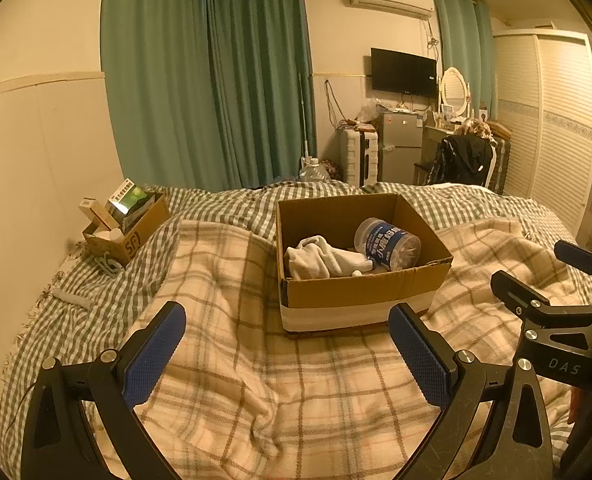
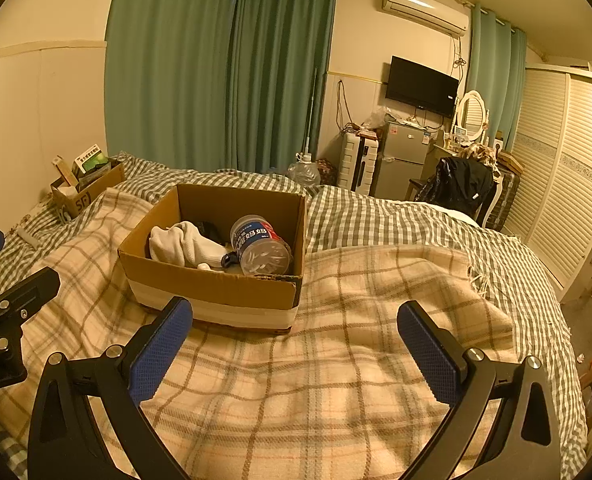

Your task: Organize objects

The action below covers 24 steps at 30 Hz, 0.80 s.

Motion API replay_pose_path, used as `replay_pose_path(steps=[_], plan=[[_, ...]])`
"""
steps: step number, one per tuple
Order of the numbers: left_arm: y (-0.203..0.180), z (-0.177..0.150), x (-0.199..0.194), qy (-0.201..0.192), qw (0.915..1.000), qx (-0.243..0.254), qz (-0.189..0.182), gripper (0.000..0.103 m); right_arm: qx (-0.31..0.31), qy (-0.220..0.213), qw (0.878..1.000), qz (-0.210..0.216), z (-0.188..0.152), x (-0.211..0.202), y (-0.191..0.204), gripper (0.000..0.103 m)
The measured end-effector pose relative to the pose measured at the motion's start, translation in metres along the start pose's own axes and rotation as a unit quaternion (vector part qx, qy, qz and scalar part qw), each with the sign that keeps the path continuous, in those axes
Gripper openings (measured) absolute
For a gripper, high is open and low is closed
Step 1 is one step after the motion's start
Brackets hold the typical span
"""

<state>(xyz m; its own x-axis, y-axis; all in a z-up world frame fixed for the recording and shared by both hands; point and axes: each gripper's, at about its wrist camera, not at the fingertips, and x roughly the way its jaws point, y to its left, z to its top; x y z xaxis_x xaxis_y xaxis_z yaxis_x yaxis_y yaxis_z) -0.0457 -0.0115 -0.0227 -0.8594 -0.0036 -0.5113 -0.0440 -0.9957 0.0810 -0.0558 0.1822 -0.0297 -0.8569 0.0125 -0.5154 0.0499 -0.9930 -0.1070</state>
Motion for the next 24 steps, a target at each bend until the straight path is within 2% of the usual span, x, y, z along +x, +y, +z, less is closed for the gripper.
replay_pose_path(steps=[24], plan=[[0.0017, 0.0006, 0.0012, 0.002, 1.0000, -0.002, 0.000, 0.103, 0.000, 0.004, 1.000, 0.000, -0.0022, 0.0025, -0.0008, 0.103]])
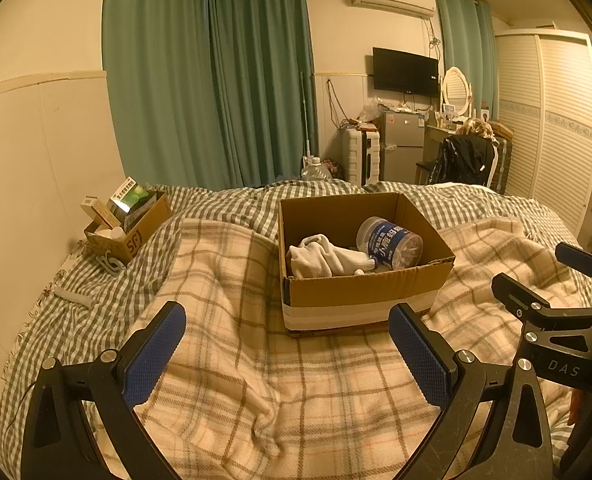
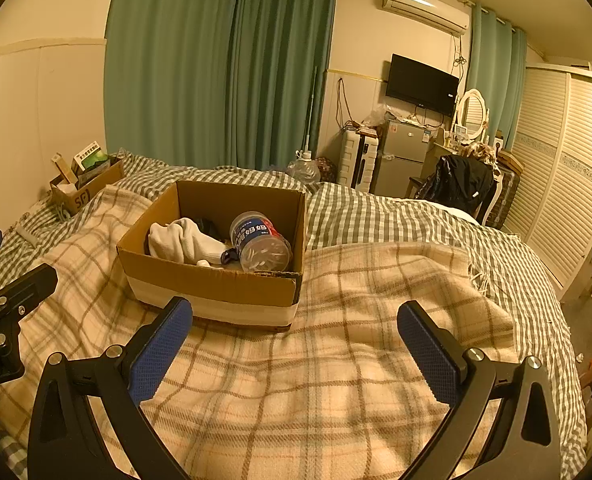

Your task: Organize objects

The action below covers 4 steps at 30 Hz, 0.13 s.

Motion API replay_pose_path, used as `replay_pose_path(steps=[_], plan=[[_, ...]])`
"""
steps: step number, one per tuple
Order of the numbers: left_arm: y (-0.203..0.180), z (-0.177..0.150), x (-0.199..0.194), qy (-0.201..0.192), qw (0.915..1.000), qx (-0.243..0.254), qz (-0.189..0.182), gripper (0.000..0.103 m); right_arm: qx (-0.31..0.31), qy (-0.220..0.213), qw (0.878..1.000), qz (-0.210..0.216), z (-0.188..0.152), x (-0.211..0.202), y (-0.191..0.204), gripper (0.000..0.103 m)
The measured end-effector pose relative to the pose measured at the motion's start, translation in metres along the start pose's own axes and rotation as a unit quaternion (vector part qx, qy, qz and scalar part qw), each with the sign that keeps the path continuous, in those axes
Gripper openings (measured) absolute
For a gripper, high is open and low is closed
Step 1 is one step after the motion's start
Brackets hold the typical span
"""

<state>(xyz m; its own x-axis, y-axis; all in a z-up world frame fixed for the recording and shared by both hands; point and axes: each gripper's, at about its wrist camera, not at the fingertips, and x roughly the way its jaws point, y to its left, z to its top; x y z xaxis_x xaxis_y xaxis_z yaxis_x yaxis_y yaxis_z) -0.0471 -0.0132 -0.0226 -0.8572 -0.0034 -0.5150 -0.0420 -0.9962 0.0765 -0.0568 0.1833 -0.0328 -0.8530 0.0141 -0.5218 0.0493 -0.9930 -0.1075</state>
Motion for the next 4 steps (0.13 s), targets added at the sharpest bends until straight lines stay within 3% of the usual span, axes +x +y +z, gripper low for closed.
replay_pose_path(steps=[4], plan=[[-0.0001, -0.0015, 0.0018, 0.005, 1.0000, -0.004, -0.007, 0.103, -0.001, 0.003, 1.000, 0.002, -0.0015, 0.0008, 0.0001, 0.103]])
